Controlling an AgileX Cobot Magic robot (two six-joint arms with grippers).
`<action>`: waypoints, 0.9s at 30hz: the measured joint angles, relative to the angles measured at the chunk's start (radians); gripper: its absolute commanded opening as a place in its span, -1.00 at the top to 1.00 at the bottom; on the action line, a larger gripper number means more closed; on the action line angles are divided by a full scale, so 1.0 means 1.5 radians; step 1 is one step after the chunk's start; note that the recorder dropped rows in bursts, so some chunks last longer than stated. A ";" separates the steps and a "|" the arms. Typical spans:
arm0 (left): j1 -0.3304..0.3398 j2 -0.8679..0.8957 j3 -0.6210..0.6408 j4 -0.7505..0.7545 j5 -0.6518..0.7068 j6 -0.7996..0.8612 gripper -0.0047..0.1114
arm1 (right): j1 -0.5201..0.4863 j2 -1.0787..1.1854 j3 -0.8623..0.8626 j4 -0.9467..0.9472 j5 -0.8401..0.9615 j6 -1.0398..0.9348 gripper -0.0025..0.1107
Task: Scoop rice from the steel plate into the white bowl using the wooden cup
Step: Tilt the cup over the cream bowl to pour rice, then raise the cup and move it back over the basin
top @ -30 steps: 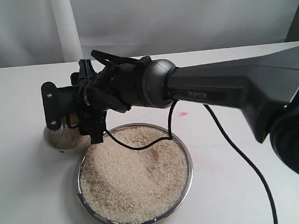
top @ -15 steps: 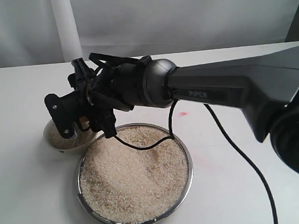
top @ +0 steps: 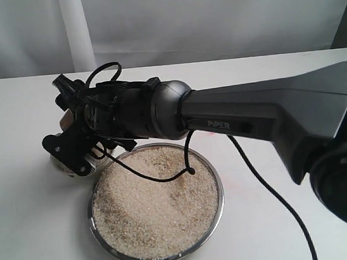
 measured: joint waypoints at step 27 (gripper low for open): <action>0.000 0.000 0.000 0.000 0.000 0.000 0.92 | 0.016 -0.156 -0.003 0.233 0.137 0.242 0.96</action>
